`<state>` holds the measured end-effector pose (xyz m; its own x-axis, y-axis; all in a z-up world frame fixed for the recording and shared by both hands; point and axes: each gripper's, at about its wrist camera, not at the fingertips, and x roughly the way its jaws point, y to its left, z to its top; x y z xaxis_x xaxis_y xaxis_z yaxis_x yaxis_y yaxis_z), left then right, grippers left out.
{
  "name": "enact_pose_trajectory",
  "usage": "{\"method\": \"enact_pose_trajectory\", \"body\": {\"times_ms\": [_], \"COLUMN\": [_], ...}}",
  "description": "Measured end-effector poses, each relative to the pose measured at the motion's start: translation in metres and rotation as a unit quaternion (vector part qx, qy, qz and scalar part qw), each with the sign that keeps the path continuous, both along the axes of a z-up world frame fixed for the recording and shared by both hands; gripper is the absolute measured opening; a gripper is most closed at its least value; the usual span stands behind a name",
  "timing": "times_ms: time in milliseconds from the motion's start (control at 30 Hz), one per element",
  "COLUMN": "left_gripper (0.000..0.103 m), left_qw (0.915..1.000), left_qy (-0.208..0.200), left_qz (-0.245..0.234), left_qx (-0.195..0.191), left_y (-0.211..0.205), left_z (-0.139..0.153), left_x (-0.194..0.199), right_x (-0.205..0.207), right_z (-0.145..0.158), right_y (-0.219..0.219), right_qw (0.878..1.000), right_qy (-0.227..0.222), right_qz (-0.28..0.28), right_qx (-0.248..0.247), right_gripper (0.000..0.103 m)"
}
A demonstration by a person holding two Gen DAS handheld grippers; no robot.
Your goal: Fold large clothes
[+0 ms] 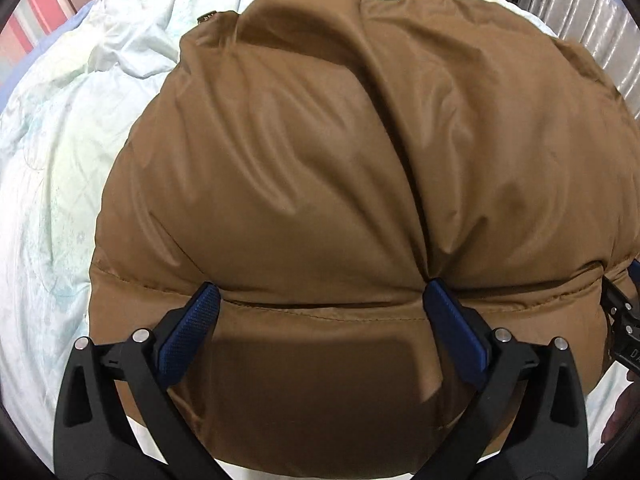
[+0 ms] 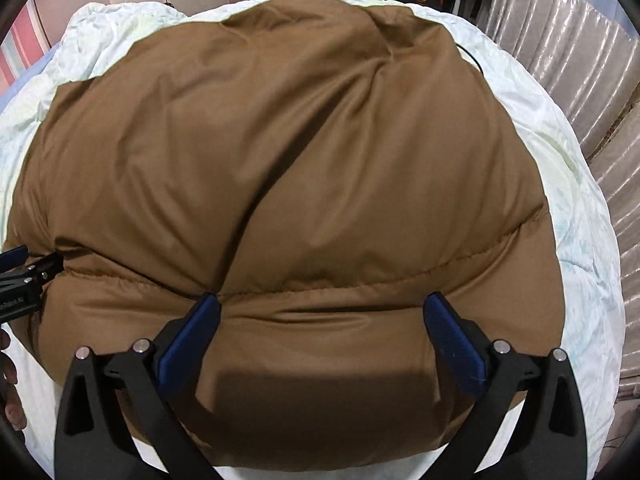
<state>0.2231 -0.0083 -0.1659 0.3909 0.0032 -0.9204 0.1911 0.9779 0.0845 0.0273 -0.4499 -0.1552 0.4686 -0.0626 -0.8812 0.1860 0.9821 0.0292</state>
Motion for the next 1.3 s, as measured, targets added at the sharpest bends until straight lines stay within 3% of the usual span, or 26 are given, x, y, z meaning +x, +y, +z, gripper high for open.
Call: {"method": "enact_pose_trajectory", "body": {"times_ms": [733, 967, 1100, 1300], "left_gripper": [0.1, 0.1, 0.1, 0.1], "left_qw": [0.9998, 0.9984, 0.999, 0.9984], "left_qy": [-0.007, -0.036, -0.038, -0.048], "left_qz": [0.0, -0.044, -0.016, -0.008], "left_qx": [0.019, 0.003, 0.017, 0.029], "left_y": [-0.013, 0.018, 0.044, 0.046], "left_z": [-0.009, 0.038, 0.05, 0.047], "left_x": [0.027, -0.002, -0.016, -0.009], "right_x": [0.009, -0.04, -0.076, -0.111], "right_z": [-0.017, 0.027, 0.055, 0.032], "right_y": [-0.007, -0.026, -0.057, -0.093], "right_qw": [1.0, 0.999, 1.0, 0.996], "right_qy": [-0.004, -0.029, -0.026, -0.04], "right_qz": [0.001, 0.014, -0.014, -0.074], "right_qx": [-0.015, 0.021, 0.006, 0.035], "right_gripper": [0.102, 0.101, 0.101, 0.101]}}
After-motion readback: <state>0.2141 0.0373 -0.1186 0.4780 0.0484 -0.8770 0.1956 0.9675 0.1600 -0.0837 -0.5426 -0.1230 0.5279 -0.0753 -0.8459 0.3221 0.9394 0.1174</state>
